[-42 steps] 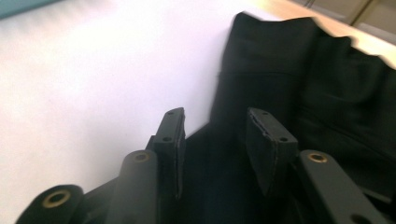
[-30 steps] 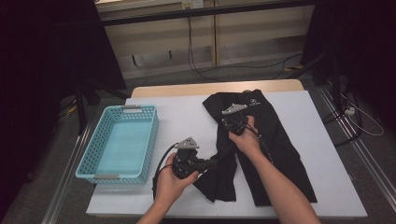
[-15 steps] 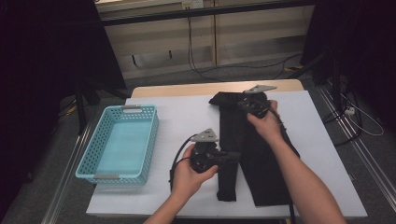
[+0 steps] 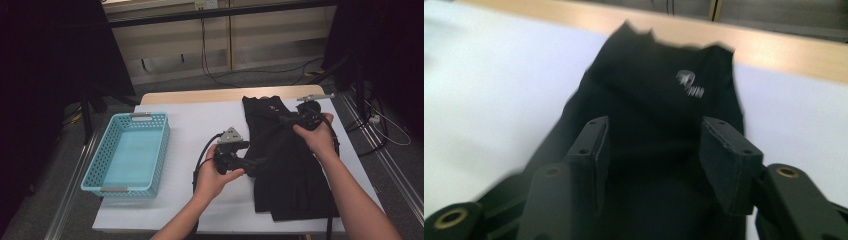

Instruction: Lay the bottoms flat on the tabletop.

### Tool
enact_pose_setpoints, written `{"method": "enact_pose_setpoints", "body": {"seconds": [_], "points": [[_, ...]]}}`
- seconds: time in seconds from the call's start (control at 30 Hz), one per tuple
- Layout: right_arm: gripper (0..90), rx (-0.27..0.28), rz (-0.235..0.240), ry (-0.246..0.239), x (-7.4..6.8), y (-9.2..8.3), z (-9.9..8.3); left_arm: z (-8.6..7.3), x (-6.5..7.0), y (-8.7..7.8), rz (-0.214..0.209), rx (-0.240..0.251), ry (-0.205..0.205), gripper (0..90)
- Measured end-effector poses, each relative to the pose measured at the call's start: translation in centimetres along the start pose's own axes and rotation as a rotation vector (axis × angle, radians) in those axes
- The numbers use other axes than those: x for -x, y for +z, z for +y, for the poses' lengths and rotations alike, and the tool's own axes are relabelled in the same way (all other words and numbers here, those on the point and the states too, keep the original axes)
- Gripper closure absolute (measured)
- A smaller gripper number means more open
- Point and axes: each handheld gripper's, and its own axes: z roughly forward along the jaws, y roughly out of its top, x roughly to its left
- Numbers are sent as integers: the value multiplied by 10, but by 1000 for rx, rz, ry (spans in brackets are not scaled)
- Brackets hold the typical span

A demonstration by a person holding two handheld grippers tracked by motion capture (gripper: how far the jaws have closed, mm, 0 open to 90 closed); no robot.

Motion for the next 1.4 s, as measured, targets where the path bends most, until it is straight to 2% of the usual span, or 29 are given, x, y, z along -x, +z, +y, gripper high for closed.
{"method": "enact_pose_setpoints", "body": {"seconds": [0.03,0.1,0.17,0.27,0.4,0.47,0.63,0.77,0.87,0.97,1.07,1.13,1.17,1.23,1.3,1.4], "points": [[431,-10,4,-28,-4,-1,-7,-3,-4,-1,7,-13,1,149],[415,-34,15,-51,-12,-5,-20,-9,-11,-5,29,-32,6,139],[410,-64,-7,-104,-18,-8,-33,-14,-18,-9,45,-41,-3,134],[411,-70,-2,-96,-20,-13,-49,-20,-27,-15,66,-51,-11,129],[446,-81,-30,-88,-18,-23,-66,-26,-34,-21,86,-61,-7,128],[468,-91,-29,-80,-17,-28,-74,-29,-36,-23,90,-71,-4,126],[483,-105,-63,-109,-16,-47,-91,-37,-41,-31,110,-103,22,111],[540,-110,-71,-82,-15,-60,-106,-45,-46,-37,129,-118,24,107],[558,-129,-55,-60,-13,-65,-116,-46,-47,-39,143,-120,25,103],[636,-140,-17,-43,-16,-70,-123,-48,-45,-43,143,-117,22,102],[677,-142,18,-63,-25,-75,-127,-48,-44,-46,149,-124,38,102],[691,-168,16,-84,-30,-74,-130,-49,-46,-48,156,-126,33,102],[713,-162,16,-89,-31,-73,-132,-49,-46,-48,162,-126,31,102],[821,-167,33,-84,-31,-72,-130,-51,-47,-48,167,-128,31,101],[884,-169,47,-98,-34,-71,-130,-52,-48,-49,169,-139,36,101],[897,-170,66,-117,-36,-73,-127,-51,-48,-49,165,-133,35,102]]}}
